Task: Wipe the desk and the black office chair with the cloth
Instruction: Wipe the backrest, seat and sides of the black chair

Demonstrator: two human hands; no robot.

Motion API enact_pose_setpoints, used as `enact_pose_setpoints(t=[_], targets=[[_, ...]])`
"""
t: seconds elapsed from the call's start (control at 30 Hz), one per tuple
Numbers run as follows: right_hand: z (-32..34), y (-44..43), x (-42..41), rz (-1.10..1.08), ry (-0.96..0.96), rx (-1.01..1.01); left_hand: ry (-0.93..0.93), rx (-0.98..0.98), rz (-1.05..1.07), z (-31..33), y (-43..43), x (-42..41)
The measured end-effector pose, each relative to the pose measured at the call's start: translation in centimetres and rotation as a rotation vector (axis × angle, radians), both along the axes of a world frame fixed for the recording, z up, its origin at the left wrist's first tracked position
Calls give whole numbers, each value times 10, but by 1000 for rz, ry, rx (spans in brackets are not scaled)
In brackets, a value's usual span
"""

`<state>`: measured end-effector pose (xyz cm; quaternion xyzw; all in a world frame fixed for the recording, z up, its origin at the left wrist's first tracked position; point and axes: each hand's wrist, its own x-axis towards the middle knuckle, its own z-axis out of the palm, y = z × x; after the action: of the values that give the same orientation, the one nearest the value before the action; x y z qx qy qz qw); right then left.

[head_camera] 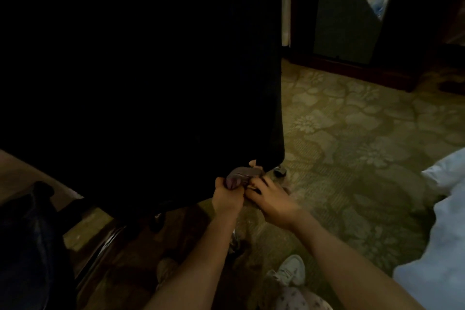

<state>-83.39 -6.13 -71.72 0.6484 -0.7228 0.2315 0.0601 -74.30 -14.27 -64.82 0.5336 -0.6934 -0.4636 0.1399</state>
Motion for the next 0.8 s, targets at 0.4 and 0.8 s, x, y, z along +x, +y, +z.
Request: enact_pose_setpoints(t=[0.4,0.8], targets=[[116,10,-96,-470,73,-564,321,-474,-358,147,24,-113],[-13,-22,-59,-549,-205,-432,-235,-749,-622,45,-3,-99]])
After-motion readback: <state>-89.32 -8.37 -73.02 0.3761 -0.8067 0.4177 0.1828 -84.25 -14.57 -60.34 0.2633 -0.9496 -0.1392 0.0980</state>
